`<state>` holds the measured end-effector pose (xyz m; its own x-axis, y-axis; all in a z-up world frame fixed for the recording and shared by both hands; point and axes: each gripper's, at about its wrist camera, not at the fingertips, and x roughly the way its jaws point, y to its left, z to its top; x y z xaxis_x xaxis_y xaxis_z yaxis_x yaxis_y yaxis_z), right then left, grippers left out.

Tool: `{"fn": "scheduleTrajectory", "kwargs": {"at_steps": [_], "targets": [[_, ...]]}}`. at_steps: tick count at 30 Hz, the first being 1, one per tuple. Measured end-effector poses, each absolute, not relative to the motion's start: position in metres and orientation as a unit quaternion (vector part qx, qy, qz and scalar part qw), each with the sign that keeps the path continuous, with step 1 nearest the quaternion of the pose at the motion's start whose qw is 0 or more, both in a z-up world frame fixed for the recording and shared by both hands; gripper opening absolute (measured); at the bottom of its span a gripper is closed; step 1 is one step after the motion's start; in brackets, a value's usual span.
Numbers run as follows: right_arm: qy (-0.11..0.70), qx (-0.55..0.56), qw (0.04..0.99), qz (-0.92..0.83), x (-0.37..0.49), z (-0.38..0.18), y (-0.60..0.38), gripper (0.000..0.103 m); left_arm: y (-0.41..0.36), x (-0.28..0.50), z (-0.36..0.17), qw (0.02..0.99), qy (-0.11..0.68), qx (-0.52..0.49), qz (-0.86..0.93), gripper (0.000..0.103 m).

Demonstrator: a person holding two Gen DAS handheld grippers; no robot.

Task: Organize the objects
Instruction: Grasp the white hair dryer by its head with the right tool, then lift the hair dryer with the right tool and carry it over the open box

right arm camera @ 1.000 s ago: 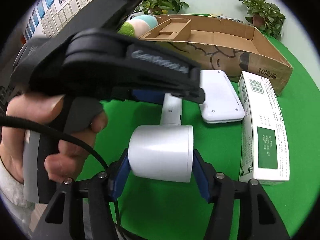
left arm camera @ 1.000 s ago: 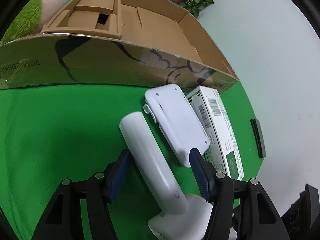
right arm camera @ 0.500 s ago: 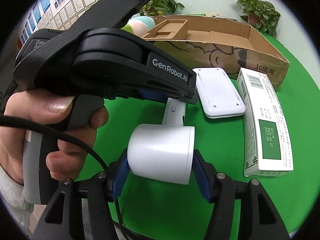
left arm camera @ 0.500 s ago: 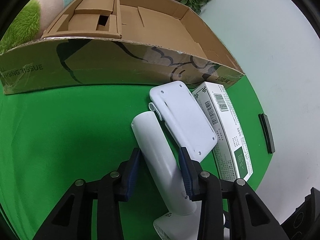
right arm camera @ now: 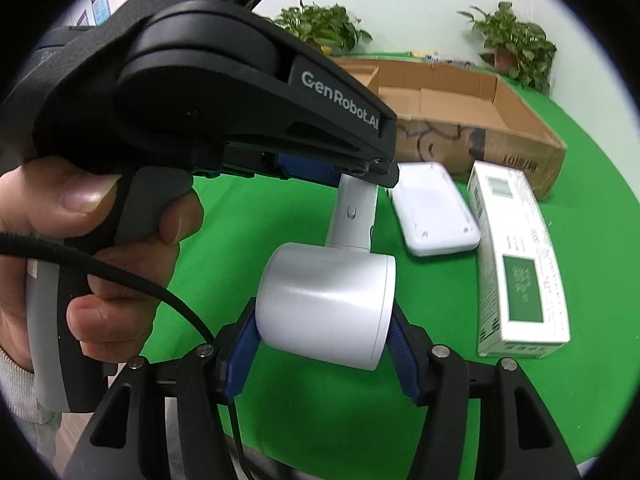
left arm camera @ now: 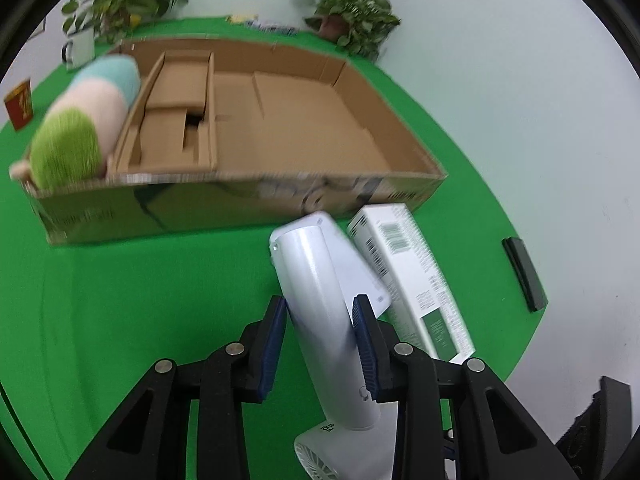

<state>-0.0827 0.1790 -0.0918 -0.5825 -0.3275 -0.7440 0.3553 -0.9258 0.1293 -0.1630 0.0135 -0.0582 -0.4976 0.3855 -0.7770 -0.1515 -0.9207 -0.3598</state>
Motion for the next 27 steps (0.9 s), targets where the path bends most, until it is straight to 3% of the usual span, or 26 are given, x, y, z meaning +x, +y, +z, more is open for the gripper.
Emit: {"fn": "scheduleTrajectory", "kwargs": {"at_steps": [27], "targets": [[0.006,0.332,0.169,-0.928,-0.164,-0.033,0.192,0.057,0.029,-0.223,0.065,0.17,-0.072,-0.398,0.898,0.028]]}}
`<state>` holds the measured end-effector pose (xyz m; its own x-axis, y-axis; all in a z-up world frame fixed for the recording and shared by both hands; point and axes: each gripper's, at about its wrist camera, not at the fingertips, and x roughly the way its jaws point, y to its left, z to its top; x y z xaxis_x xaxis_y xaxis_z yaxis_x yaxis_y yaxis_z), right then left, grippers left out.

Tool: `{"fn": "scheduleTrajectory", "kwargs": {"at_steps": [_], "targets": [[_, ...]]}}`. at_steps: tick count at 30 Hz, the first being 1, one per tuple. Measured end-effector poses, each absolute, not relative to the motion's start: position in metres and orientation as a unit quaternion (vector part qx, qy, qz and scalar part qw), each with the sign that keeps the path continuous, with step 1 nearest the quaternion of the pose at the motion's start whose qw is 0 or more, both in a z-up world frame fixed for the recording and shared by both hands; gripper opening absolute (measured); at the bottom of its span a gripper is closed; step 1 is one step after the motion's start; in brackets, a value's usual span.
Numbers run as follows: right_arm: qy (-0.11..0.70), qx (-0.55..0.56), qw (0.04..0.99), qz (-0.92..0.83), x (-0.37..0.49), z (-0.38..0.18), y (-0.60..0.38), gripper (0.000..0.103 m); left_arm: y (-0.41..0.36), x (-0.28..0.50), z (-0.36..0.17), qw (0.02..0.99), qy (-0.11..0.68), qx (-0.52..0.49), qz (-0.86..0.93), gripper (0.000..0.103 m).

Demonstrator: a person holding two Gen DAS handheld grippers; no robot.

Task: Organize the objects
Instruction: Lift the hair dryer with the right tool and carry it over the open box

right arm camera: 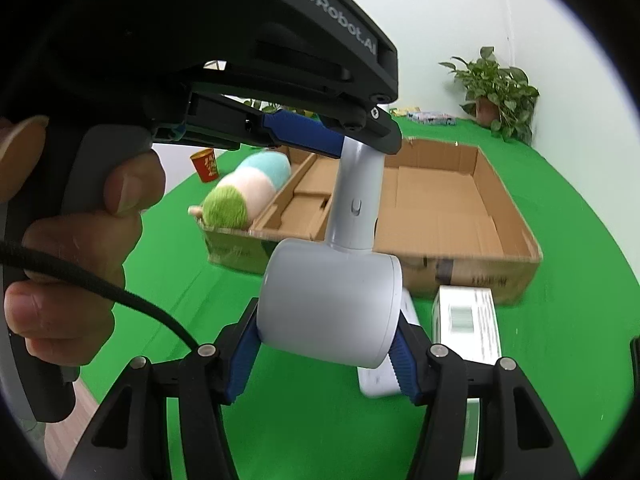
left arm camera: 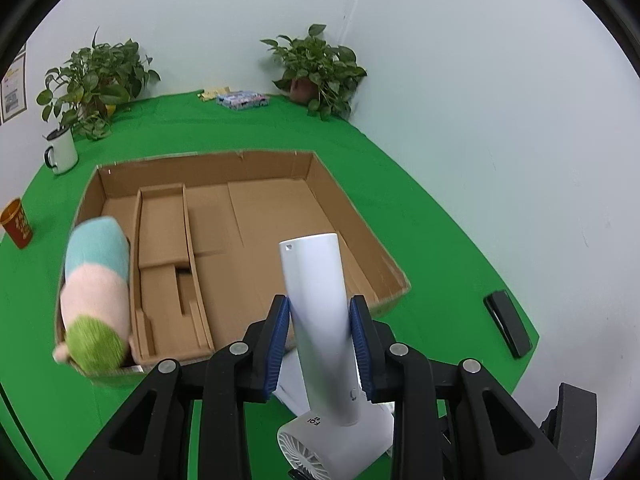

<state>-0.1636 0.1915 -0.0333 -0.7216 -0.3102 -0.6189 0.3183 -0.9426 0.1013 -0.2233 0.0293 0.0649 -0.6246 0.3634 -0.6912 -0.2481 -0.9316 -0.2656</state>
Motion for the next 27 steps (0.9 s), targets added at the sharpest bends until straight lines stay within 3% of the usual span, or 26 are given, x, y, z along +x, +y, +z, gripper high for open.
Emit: {"fn": "scheduleTrajectory", "kwargs": {"at_steps": [15,20,27], "targets": [[-0.015,0.334,0.181,-0.925,-0.253,-0.004,0.189,0.055,0.001,-0.328,0.113,0.15,-0.071,-0.411,0.897,0.028],[-0.036,0.353,0.187,-0.916,-0.28,-0.008,0.192,0.055,0.004,-0.366,0.098,0.145,-0.059,-0.428,0.89,0.028],[-0.066,0.416,0.203,-0.884,-0.317,-0.039,0.199,0.055,0.001,-0.409,0.037,0.131,-0.071,-0.485,0.862,0.028]]}}
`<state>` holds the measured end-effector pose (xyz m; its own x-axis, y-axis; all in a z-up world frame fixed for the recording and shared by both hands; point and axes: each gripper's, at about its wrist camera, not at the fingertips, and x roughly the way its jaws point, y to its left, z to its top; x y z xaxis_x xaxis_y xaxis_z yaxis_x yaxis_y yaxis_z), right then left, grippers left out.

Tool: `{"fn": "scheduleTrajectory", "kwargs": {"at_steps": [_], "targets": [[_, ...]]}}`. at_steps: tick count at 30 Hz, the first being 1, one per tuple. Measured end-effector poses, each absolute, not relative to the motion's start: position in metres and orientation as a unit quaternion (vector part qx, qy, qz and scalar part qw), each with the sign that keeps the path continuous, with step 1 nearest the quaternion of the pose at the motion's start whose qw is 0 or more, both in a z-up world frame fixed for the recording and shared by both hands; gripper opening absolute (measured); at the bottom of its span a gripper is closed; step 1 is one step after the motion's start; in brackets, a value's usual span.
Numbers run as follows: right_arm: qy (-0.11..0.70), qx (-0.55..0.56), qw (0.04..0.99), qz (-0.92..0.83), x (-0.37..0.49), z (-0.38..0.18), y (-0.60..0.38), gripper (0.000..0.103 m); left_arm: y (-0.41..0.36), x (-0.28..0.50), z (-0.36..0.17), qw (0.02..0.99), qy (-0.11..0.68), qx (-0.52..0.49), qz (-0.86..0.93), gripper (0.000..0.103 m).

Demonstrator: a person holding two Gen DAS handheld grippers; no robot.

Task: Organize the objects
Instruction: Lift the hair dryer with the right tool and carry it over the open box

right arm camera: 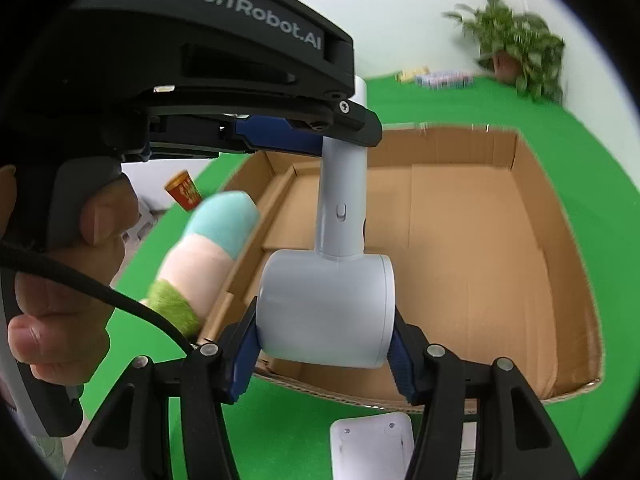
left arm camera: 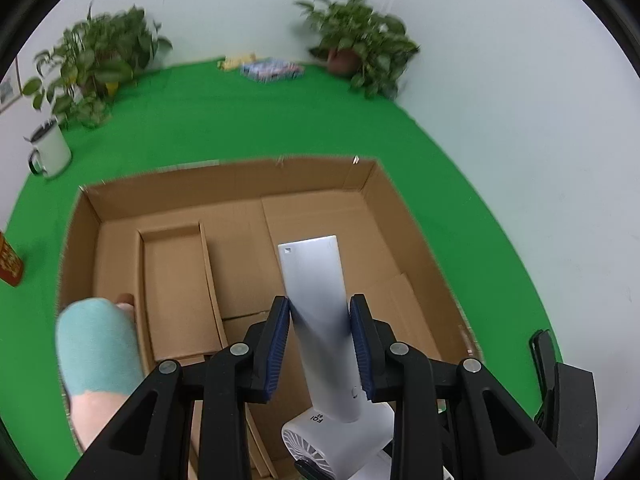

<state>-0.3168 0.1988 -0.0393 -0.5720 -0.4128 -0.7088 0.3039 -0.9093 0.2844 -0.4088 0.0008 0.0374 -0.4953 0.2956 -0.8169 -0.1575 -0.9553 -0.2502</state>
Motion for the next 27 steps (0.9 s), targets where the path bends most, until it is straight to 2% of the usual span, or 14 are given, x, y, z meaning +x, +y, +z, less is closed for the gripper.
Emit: {"fn": "scheduleTrajectory", "kwargs": {"at_steps": [16,23,27], "targets": [[-0.072,0.531,0.206,-0.819,-0.344,-0.101,0.192,0.056,-0.021,-0.447,-0.061,0.131,-0.12,-0.578,0.797,0.029],[-0.094,0.539,0.256,-0.797,-0.341,-0.098,0.196,0.061,-0.034,-0.434,-0.041,0.149,-0.122,-0.552,0.811,0.031],[-0.131,0.533,0.26,-0.794,-0.342,-0.09,0.217,0.061,-0.045,-0.403,-0.021,0.117,-0.065,-0.52,0.843,0.031]]}}
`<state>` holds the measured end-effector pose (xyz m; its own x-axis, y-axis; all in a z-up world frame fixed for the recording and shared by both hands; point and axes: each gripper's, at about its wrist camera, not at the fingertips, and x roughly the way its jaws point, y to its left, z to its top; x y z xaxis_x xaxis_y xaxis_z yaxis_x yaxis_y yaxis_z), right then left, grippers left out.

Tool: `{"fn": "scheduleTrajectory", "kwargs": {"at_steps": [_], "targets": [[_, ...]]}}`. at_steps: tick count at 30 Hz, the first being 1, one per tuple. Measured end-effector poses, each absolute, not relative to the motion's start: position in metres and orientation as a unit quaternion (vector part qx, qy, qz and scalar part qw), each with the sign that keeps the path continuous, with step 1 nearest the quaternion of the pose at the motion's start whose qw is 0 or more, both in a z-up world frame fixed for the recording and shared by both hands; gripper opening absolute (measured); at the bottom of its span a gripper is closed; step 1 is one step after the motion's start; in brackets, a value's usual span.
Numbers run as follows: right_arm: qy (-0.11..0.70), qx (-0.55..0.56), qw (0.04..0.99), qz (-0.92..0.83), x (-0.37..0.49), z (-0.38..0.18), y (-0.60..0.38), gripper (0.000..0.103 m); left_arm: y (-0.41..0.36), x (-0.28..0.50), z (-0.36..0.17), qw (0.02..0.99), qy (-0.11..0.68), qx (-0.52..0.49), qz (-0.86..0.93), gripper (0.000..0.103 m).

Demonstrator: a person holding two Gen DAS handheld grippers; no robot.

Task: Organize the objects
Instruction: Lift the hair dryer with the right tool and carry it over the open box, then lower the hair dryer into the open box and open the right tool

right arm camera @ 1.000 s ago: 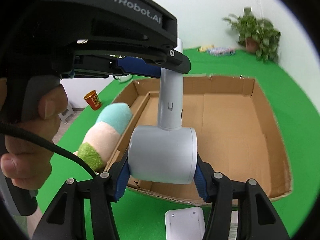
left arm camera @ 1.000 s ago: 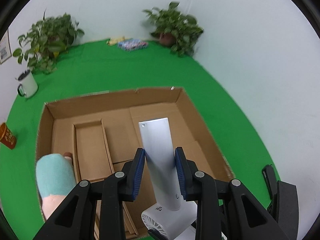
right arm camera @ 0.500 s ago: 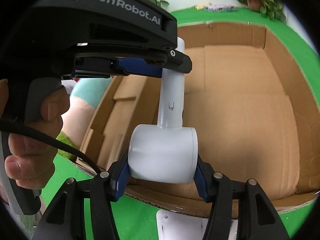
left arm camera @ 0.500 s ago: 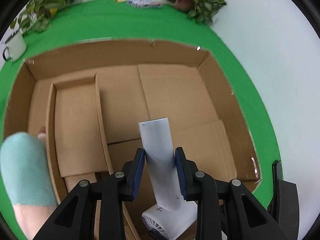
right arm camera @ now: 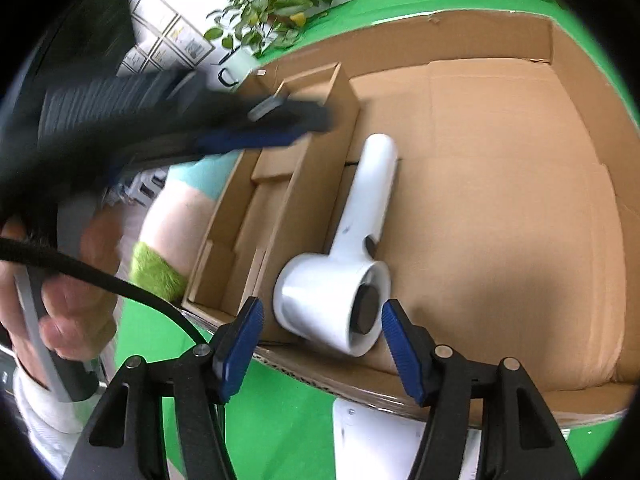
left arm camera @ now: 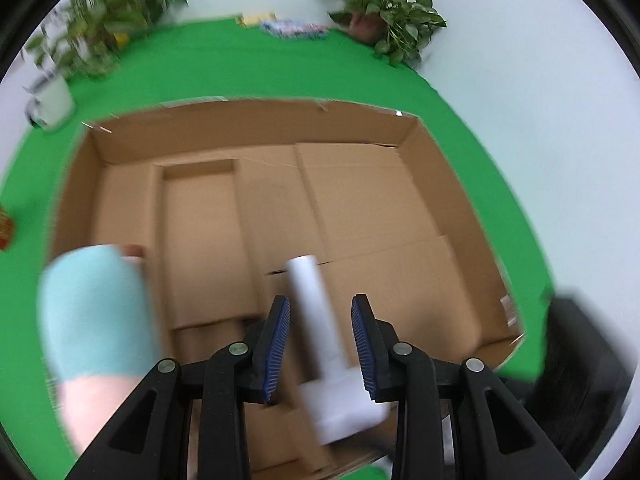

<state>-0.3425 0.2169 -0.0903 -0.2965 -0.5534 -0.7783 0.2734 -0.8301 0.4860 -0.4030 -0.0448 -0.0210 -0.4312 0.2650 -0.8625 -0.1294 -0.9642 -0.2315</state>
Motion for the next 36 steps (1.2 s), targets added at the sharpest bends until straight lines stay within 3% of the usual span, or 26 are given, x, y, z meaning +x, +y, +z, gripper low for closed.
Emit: {"fn": "scheduleTrajectory", "kwargs": {"at_steps": [7,17,24,25,26,27,28,29,32,35,36], "targets": [[-0.142,0.538,0.233,-0.798,-0.372,-0.089,0.227,0.055,-0.064,-0.359,-0.038,0.075,-0.041,-0.527,0.846,0.031],[-0.132,0.577,0.224,-0.775,-0.386,-0.107,0.21,0.03,-0.065,-0.336,-0.06,0.069,-0.061,-0.531,0.842,0.031],[-0.105,0.562,0.226,-0.788,-0.376,-0.101,0.21,0.029,-0.069,-0.327,-0.053,0.058,-0.088,-0.515,0.851,0.031],[-0.104,0.556,0.227,-0.793,-0.375,-0.099,0.21,0.031,-0.07,-0.327,-0.049,0.058,-0.089,-0.509,0.854,0.031],[-0.101,0.543,0.223,-0.803,-0.372,-0.092,0.211,0.041,-0.07,-0.325,-0.044,0.058,-0.089,-0.502,0.858,0.031],[-0.099,0.53,0.219,-0.813,-0.368,-0.085,0.214,0.058,-0.072,-0.32,-0.035,0.054,-0.086,-0.488,0.867,0.031],[-0.098,0.512,0.213,-0.827,-0.361,-0.077,0.219,0.067,-0.074,-0.316,-0.029,0.048,-0.083,-0.478,0.873,0.033],[-0.095,0.487,0.207,-0.843,-0.352,-0.066,0.225,0.082,-0.076,-0.31,-0.022,0.04,-0.078,-0.464,0.882,0.042],[-0.091,0.435,0.194,-0.874,-0.316,-0.045,0.248,0.083,-0.082,-0.281,0.004,-0.018,-0.047,-0.394,0.918,0.061],[-0.09,0.434,0.171,-0.88,-0.283,-0.044,0.265,0.083,-0.081,-0.243,0.022,-0.067,-0.025,-0.313,0.947,0.088],[-0.093,0.425,0.168,-0.884,-0.274,-0.043,0.263,0.083,-0.08,-0.23,0.025,-0.074,-0.027,-0.291,0.954,0.091]]}}
